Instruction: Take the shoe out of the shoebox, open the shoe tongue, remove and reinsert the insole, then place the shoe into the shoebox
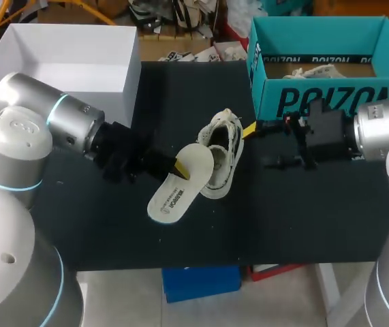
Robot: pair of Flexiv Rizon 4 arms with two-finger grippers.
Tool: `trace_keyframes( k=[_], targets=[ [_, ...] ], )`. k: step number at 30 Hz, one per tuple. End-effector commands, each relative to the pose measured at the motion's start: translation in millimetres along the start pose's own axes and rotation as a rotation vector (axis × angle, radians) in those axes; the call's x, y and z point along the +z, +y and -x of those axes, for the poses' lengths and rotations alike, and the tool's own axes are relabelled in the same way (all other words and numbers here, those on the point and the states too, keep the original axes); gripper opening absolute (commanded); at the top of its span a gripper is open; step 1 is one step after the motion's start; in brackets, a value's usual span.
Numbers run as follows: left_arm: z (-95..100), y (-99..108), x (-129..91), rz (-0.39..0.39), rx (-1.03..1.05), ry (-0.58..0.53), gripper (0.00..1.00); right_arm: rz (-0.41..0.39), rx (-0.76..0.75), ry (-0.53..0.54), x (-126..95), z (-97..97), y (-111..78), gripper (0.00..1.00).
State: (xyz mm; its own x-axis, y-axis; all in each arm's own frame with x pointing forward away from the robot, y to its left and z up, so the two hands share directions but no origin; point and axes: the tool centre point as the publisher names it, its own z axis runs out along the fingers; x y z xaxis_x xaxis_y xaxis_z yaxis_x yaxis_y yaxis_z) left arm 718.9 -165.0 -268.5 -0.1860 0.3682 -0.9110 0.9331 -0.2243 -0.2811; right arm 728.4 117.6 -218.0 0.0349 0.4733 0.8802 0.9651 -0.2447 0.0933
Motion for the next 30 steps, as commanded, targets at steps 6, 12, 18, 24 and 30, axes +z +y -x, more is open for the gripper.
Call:
trace_keyframes(
  k=[6, 12, 18, 24, 30],
  targets=[
    [-8.1, -16, 4, -0.041, -0.02, 0.035, 0.0, 0.225, 0.019, -0.133, -28, -5.1, -67.8, 1.0],
    [-13.9, -25, 10, -0.09, -0.041, 0.067, 0.0, 0.24, 0.022, -0.148, -30, -5.8, -72.4, 1.0],
    [-20.7, -25, 11, -0.111, -0.085, 0.122, 0.0, 0.24, 0.022, -0.148, -30, -5.8, -72.4, 1.0],
    [-29.8, -7, 10, -0.13, -0.143, 0.174, 0.0, 0.24, 0.022, -0.148, -30, -5.8, -72.4, 1.0],
    [-26.8, 13, 13, -0.153, -0.15, 0.177, 0.0, 0.24, 0.022, -0.148, -30, -5.8, -72.4, 1.0]
  ],
)
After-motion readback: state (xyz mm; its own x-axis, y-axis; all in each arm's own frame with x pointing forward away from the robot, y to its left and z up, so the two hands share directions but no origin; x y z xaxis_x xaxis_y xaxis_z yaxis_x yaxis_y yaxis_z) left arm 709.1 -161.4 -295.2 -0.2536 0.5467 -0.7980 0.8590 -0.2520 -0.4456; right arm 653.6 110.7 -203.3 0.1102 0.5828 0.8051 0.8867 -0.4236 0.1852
